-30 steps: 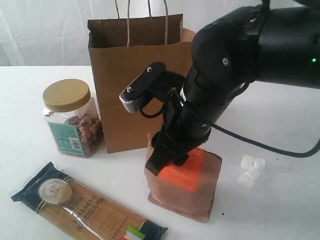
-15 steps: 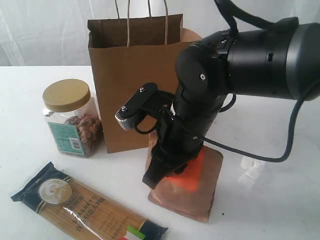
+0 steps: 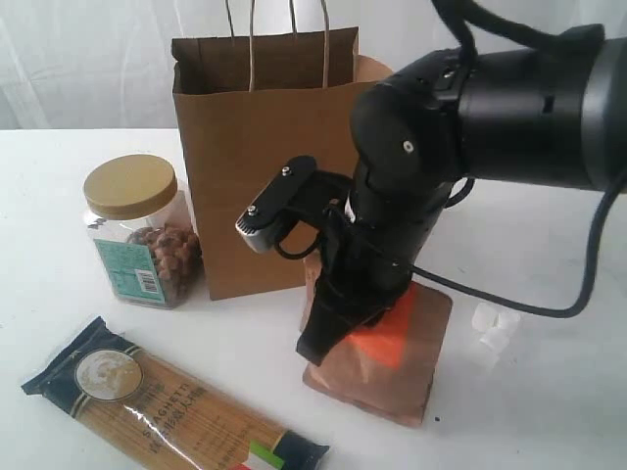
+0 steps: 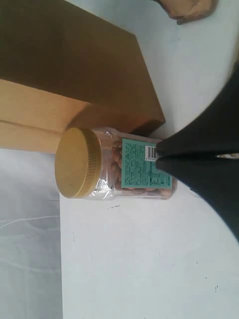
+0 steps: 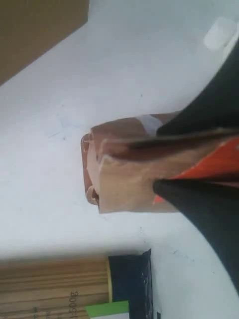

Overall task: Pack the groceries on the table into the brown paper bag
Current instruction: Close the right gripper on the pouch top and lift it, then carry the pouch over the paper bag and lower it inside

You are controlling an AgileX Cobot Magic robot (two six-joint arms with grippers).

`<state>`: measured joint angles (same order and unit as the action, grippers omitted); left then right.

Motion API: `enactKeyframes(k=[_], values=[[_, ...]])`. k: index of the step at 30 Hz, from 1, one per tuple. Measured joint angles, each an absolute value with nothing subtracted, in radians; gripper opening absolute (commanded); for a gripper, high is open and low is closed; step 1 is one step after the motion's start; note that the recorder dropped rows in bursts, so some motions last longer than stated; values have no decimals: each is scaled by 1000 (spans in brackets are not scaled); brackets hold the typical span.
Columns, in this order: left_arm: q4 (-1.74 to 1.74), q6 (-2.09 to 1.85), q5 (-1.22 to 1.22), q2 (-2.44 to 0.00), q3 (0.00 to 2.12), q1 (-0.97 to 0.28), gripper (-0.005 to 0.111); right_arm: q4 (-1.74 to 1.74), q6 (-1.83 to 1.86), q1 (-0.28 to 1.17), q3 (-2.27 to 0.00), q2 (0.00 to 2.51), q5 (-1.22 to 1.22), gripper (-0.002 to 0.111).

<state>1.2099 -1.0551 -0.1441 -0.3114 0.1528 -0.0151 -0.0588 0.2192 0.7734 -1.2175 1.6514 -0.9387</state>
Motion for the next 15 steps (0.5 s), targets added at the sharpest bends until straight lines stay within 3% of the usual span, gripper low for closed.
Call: enactKeyframes(k=[15], values=[[1210,-1055,-144,-311,153,-15,0,-90,85,773,-1339,1344,-841,0]])
